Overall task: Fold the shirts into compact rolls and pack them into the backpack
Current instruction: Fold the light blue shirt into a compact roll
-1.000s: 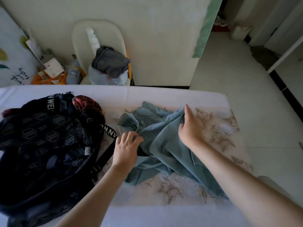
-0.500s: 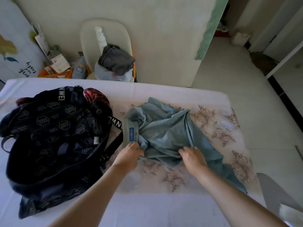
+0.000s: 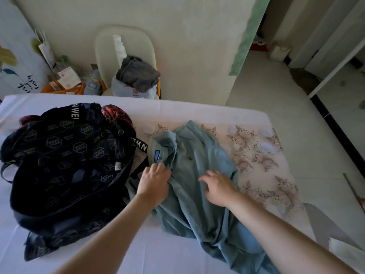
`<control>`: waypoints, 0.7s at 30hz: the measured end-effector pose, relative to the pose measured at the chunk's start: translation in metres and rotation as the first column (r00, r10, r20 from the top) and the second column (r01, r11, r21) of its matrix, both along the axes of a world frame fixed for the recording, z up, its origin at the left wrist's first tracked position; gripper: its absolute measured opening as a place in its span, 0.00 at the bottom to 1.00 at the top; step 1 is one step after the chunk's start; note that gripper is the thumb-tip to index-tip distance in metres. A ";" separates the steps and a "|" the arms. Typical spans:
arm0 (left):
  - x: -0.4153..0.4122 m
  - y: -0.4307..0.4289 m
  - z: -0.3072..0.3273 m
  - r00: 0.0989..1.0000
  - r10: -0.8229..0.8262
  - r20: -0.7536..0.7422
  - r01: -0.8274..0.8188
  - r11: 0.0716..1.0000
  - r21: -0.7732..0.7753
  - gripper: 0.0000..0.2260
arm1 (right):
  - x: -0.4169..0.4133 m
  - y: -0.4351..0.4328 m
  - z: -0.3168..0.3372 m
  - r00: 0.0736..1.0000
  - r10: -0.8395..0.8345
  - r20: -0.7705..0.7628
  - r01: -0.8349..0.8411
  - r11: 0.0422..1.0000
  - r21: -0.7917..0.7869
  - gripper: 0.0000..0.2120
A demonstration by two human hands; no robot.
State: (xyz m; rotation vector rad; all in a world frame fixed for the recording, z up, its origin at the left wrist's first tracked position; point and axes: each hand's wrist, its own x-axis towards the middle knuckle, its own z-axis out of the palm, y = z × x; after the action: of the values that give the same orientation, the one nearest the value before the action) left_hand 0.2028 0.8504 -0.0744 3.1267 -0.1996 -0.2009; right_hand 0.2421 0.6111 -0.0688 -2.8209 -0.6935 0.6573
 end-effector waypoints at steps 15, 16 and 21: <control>0.036 -0.041 -0.034 0.933 -0.090 -0.349 -0.121 0.833 -0.539 0.16 | 0.034 -0.061 -0.014 0.987 -0.154 -0.054 0.100 0.829 -0.550 0.30; 0.041 -0.046 -0.032 0.957 -0.028 -0.290 -0.153 0.798 -0.583 0.12 | 0.044 -0.056 -0.008 0.988 -0.153 -0.028 0.118 0.853 -0.509 0.25; 0.066 -0.032 -0.027 0.947 0.311 -0.079 -0.309 0.822 -0.478 0.20 | 0.101 -0.019 -0.006 0.940 -0.285 0.186 0.277 0.959 0.065 0.11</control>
State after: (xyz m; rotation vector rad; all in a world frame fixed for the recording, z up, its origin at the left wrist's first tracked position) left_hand 0.2686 0.8186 -0.1018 2.6023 0.2301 -0.1183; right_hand 0.3432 0.5918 -0.0750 -2.8931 -0.3116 0.3212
